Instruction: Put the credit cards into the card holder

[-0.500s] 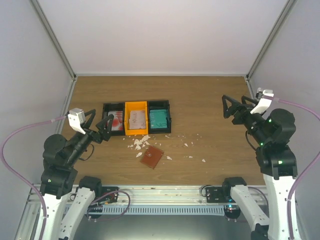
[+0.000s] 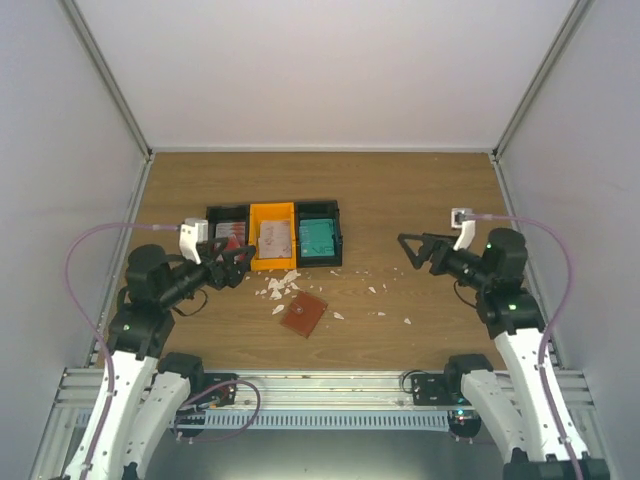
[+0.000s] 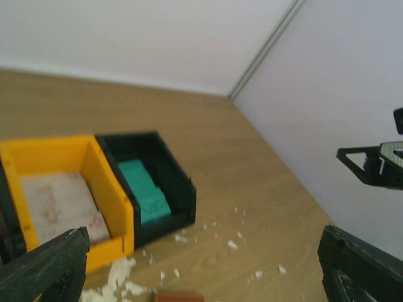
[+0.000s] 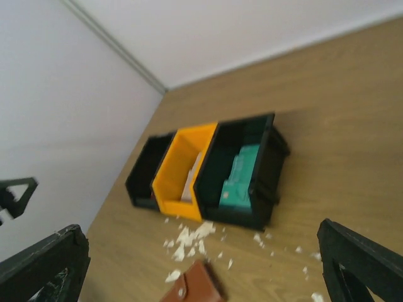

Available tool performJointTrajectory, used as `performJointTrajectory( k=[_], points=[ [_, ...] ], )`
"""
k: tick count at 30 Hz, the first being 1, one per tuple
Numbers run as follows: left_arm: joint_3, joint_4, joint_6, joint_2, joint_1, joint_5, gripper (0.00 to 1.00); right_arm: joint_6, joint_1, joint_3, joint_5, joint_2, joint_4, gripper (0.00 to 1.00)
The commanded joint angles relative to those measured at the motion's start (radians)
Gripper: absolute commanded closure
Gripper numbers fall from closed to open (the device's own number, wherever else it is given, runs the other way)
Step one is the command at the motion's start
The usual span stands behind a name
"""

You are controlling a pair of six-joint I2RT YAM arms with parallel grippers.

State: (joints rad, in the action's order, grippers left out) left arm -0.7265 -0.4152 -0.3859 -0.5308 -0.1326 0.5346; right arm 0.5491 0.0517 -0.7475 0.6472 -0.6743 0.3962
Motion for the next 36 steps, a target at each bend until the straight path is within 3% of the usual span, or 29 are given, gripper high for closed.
performJointTrajectory(
  k=[1, 8, 12, 16, 19, 23, 36],
  points=[
    [0.072, 0.011, -0.004, -0.035, 0.004, 0.118, 0.01, 0.056, 0.102, 0.091, 0.044, -0.035, -0.119, 0.01],
    [0.149, -0.077, -0.095, -0.06, -0.017, 0.11, 0.01, 0.101, 0.411, 0.168, -0.187, -0.235, -0.192, 0.09],
    [0.265, -0.008, -0.187, -0.11, -0.081, 0.067, 0.01, 0.142, 0.559, 0.178, -0.291, -0.384, -0.232, 0.14],
    [0.25, 0.073, -0.232, -0.242, -0.197, -0.002, 0.02, 0.174, 0.668, 0.142, -0.35, -0.527, -0.228, 0.21],
    [0.223, 0.118, -0.236, -0.357, -0.282, -0.076, 0.09, 0.197, 0.709, 0.137, -0.371, -0.588, -0.247, 0.26],
    [0.217, 0.152, -0.249, -0.492, -0.342, -0.079, 0.27, 0.215, 0.726, 0.132, -0.336, -0.661, -0.277, 0.35],
    [0.193, 0.24, -0.249, -0.79, -0.457, -0.129, 0.52, 0.287, 0.743, 0.181, -0.245, -0.762, -0.393, 0.43]
  ],
)
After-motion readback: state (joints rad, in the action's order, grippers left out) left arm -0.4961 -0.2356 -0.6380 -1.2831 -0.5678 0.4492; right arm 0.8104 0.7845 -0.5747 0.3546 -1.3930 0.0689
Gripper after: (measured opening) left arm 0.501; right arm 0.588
